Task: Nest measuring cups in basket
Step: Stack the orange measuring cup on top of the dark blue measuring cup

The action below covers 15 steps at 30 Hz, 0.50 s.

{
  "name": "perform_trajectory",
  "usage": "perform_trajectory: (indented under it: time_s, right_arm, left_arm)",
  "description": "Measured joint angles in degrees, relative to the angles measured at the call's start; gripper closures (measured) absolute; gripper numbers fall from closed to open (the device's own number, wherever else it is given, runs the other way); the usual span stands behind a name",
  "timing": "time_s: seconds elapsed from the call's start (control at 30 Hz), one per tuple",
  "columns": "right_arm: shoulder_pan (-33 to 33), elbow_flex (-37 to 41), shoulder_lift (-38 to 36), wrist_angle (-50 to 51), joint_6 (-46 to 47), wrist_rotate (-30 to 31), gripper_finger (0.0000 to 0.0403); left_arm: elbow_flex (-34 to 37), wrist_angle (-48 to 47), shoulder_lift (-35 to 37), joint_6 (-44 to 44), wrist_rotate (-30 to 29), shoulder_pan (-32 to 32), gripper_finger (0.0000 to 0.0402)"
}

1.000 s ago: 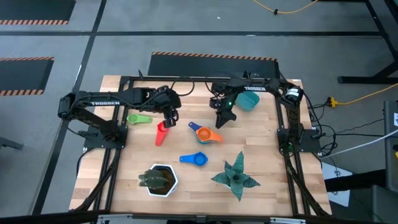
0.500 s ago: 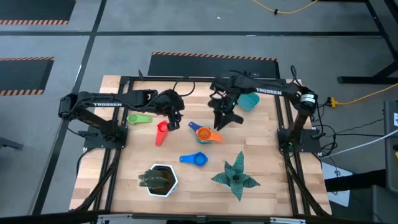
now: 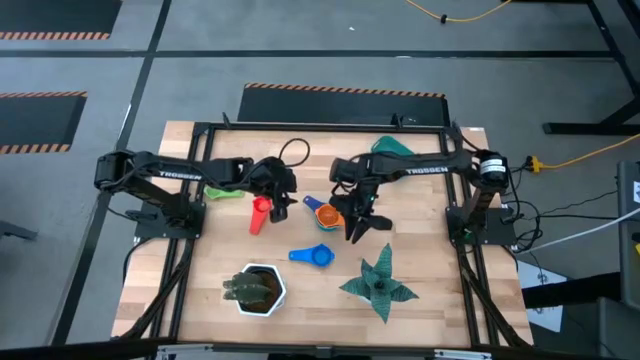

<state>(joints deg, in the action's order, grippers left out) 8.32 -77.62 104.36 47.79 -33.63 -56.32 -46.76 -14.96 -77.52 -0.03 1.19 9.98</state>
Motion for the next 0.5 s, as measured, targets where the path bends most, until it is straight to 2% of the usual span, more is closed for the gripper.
perform_trajectory:
  time_s: [0.17,0.5]
  right_arm:
    - [-1.1,2.3,0.1,-3.9,5.1,10.0,0.0297]
    - [-1.1,8.5,0.1,-5.8,8.2,10.2,0.0297]
  left_arm:
    - [3.3,3.8,0.0,-1.8,0.0,0.0,0.0256]
    - [4.2,5.1,0.0,-2.8,0.0,0.0,0.0256]
